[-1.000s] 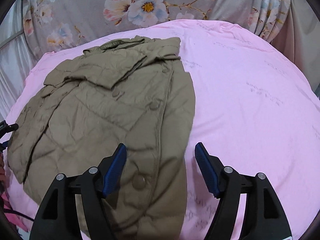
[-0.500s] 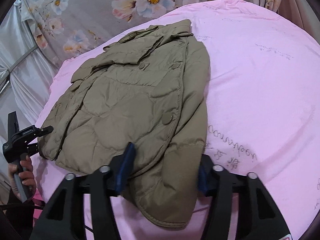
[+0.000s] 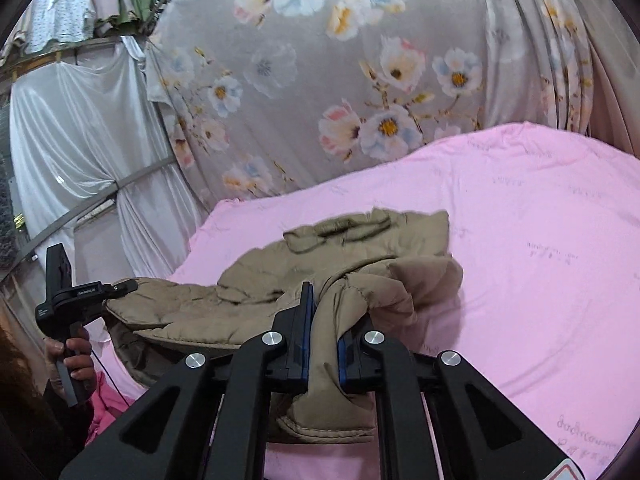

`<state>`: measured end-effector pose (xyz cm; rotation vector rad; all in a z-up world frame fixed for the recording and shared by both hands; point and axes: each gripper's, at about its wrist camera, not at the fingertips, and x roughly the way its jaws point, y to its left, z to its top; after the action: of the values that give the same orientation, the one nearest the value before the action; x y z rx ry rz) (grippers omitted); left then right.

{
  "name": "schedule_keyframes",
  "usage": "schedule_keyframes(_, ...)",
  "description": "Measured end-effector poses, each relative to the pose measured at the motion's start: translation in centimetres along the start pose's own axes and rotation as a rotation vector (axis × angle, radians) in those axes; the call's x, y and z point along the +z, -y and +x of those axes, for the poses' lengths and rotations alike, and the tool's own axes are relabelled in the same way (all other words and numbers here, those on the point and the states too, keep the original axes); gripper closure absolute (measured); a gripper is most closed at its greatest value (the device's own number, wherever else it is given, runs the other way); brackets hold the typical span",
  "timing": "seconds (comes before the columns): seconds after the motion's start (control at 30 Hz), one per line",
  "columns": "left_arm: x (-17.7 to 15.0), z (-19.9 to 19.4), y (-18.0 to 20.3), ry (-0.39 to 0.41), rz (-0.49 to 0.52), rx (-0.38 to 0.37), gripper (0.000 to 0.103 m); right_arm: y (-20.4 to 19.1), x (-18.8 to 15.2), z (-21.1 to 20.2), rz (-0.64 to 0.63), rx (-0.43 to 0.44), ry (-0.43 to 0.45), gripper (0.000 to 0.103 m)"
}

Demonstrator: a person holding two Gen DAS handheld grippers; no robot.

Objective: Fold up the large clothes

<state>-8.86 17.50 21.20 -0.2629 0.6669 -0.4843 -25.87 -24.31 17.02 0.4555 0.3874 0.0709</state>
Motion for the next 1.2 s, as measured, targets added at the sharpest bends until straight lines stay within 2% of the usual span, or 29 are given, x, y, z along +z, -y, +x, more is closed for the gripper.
schedule_keyframes(0.13, 2.0, -3.3, 2.0, 0.077, 0.033, -0.029, 0.094, -1.4, 2.7, -2.7, -0.014, 0.035, 0.094, 0.094)
schedule_keyframes(0.27, 5.0, -2.5, 2.9, 0.106, 0.04, -0.019, 0.093, -1.0, 5.7, -1.9, 0.038, 0.083, 0.138, 0.094)
schedule_keyframes(0.4, 7.6, 2.0, 2.6, 0.09, 0.039, 0.048, 0.093, -0.4, 9.0, 1.7, 0.085, 0.078, 0.146, 0.094)
schedule_keyframes(0.5, 9.1, 6.3, 1.6, 0.055, 0.024, 0.099, 0.092, 0.7, 11.1, 6.0, 0.152, 0.065, 0.113, 0.092)
schedule_keyframes(0.6, 9.9, 11.3, 0.4, 0.015, 0.02, 0.174, 0.091, 1.9, 12.2, 9.6, 0.195, 0.053, 0.1, 0.09)
schedule_keyframes(0.7, 10.2, 16.3, -0.9, -0.038, 0.022, 0.244, 0.089, 3.4, 12.6, 13.5, 0.222, 0.006, 0.081, 0.087)
schedule_keyframes(0.83, 9.6, 21.7, -3.4, -0.127, -0.035, 0.271, 0.088, 4.7, 12.2, 17.4, 0.232, -0.039, 0.041, 0.083)
schedule_keyframes(0.87, 9.4, 22.6, -4.0, -0.145, -0.055, 0.277, 0.087, 5.1, 12.0, 17.8, 0.242, -0.03, 0.036, 0.082)
schedule_keyframes(0.93, 9.2, 23.4, -4.8, -0.155, -0.078, 0.263, 0.085, 5.9, 11.8, 18.1, 0.291, 0.016, 0.038, 0.074)
schedule_keyframes(1.03, 9.5, 22.7, -5.2, -0.135, -0.093, 0.228, 0.081, 6.9, 11.9, 17.1, 0.339, 0.081, 0.064, 0.063)
schedule_keyframes(1.07, 9.8, 22.1, -5.2, -0.121, -0.097, 0.213, 0.078, 6.9, 12.1, 16.7, 0.337, 0.09, 0.072, 0.06)
schedule_keyframes(1.13, 10.4, 20.7, -4.8, -0.099, -0.102, 0.2, 0.068, 6.9, 12.5, 15.3, 0.327, 0.088, 0.106, 0.046)
schedule_keyframes(1.17, 10.8, 19.6, -4.5, -0.064, -0.094, 0.198, 0.052, 6.9, 12.7, 14.5, 0.321, 0.08, 0.131, 0.041)
schedule_keyframes(1.2, 11.1, 18.5, -4.3, -0.018, -0.081, 0.213, 0.027, 6.8, 12.9, 13.5, 0.314, 0.07, 0.167, 0.034)
